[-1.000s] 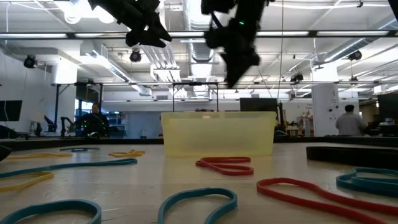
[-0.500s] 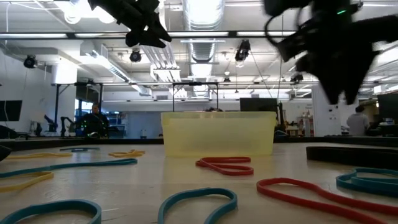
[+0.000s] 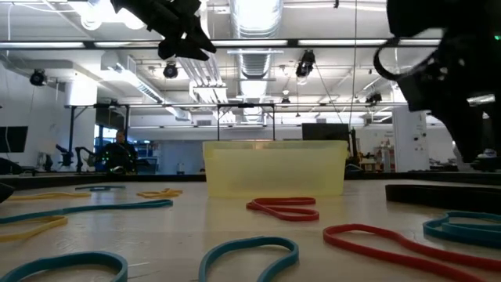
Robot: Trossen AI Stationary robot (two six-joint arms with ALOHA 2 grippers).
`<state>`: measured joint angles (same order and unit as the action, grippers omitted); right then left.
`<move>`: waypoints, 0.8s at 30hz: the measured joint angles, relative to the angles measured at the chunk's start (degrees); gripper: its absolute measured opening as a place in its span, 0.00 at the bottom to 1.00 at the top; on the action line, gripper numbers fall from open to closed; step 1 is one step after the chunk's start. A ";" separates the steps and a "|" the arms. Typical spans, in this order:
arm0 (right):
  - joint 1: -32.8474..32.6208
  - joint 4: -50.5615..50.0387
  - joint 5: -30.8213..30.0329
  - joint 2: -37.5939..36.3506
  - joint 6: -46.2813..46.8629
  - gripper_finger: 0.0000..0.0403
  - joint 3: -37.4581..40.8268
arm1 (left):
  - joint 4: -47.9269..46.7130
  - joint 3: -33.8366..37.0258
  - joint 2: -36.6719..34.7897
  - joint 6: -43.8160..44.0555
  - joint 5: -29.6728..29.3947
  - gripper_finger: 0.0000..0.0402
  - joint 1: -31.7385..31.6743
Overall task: Pick and place rubber bands into bin
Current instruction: Put the blue rubber band into the yellow bin
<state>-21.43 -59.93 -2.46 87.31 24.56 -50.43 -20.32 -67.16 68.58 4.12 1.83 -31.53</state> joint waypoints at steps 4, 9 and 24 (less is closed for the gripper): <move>0.07 0.65 0.90 -0.25 0.30 0.52 3.93 | 0.18 0.00 0.02 0.08 0.00 0.45 0.00; 0.07 1.43 2.52 -0.31 1.01 0.51 7.75 | 0.47 0.00 0.11 4.17 -0.04 0.45 0.00; 0.07 11.13 6.56 0.74 14.81 0.27 11.58 | 3.16 -0.25 0.66 4.52 -0.59 0.45 0.00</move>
<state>-21.37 -48.79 4.10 88.05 39.36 -38.85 -17.15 -67.41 69.23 8.64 1.23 -31.53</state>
